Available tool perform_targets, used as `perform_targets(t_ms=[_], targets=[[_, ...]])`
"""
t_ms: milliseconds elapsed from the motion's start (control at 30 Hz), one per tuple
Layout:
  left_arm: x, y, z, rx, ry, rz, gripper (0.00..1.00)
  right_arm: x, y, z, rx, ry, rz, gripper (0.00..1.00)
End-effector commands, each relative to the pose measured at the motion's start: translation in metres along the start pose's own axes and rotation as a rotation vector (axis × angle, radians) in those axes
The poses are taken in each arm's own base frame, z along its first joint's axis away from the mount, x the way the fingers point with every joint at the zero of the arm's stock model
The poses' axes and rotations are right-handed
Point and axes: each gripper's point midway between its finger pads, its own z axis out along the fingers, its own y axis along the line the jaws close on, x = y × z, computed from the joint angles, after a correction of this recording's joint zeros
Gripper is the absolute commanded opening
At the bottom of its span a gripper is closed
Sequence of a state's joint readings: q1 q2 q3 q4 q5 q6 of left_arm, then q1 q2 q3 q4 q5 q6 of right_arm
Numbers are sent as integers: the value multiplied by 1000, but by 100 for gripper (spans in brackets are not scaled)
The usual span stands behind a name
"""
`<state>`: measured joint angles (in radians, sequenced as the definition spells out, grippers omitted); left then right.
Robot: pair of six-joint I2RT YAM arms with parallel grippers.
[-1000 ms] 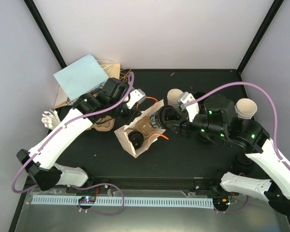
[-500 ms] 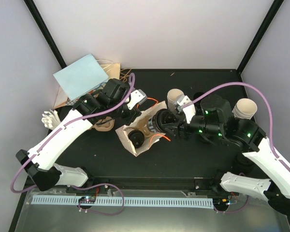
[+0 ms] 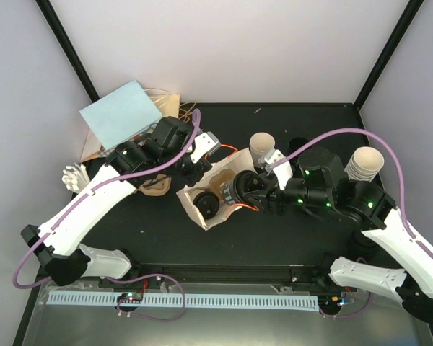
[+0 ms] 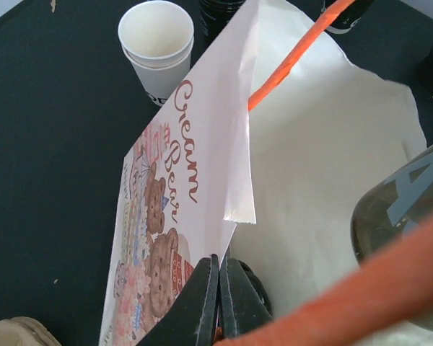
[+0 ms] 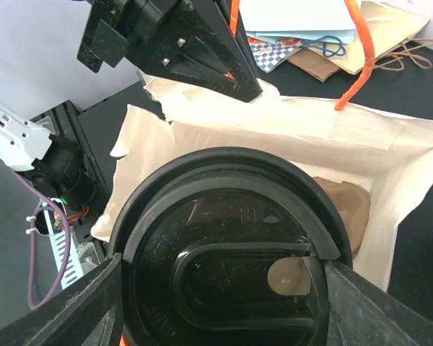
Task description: Pack the takeout coffee
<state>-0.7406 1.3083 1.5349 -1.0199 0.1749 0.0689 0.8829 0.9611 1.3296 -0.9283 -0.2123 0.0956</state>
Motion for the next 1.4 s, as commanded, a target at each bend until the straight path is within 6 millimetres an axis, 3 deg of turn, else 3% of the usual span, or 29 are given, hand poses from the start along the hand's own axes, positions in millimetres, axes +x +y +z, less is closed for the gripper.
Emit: perform_targets(t_ms=[0, 600, 1000, 1033, 1233, 1367], targets=[[-21, 0, -18, -30, -84, 40, 2, 1, 2, -6, -8, -13, 10, 63], [-16, 3, 2, -55, -84, 128, 2, 50, 0, 8, -26, 47, 100, 62], [-10, -20, 20, 7, -91, 171, 2, 55, 19, 14, -43, 18, 58, 60], [-10, -24, 12, 10, -110, 179, 2, 56, 22, 15, -44, 22, 49, 59], [9, -34, 15, 29, -101, 196, 2, 76, 31, 25, 10, 77, -19, 58], [9, -42, 10, 41, -125, 206, 2, 72, 29, 25, 63, 73, -50, 58]])
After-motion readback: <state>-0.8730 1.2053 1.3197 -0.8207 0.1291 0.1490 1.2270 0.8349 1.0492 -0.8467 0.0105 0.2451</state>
